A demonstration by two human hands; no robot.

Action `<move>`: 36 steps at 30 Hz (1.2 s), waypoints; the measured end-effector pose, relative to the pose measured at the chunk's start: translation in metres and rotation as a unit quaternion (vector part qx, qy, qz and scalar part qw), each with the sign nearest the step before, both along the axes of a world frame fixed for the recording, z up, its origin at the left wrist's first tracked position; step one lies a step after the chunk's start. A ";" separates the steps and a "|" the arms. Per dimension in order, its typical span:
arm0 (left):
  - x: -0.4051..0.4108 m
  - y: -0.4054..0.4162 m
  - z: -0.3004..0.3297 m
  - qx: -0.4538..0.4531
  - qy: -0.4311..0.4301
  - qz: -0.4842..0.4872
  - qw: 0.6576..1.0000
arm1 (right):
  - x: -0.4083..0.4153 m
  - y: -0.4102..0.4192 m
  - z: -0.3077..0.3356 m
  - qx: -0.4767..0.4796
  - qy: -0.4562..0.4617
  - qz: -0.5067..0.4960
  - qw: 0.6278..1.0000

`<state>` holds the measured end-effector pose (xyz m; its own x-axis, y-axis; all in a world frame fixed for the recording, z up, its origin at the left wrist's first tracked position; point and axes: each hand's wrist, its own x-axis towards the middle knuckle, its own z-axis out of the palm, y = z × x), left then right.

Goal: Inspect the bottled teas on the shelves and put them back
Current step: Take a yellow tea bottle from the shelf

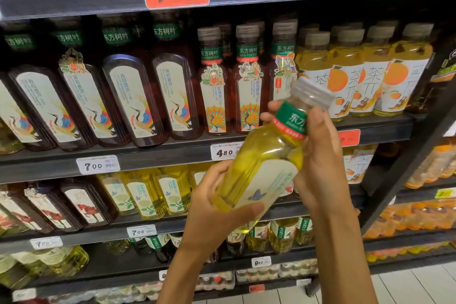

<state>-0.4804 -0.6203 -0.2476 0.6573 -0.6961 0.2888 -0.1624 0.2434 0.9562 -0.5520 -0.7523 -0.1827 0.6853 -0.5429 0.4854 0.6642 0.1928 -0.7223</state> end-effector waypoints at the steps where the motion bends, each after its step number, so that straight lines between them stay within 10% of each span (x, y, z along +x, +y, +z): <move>1: -0.001 0.001 0.001 -0.002 0.005 -0.014 1.000 | 0.001 -0.001 -0.001 0.004 0.010 0.002 1.000; 12: -0.007 -0.007 -0.002 0.089 0.011 -0.052 0.995 | 0.013 -0.013 0.000 -0.015 0.127 -0.011 0.992; 20: -0.008 -0.009 -0.006 0.054 0.221 -0.114 0.967 | 0.028 -0.018 0.009 0.011 0.117 0.062 0.991; 29: -0.005 -0.019 -0.001 0.035 0.136 0.025 0.990 | 0.038 -0.012 0.013 -0.059 0.182 -0.062 0.980; 36: -0.001 -0.015 0.004 -0.001 0.257 -0.141 0.956 | 0.032 -0.020 0.021 -0.017 0.145 0.045 0.988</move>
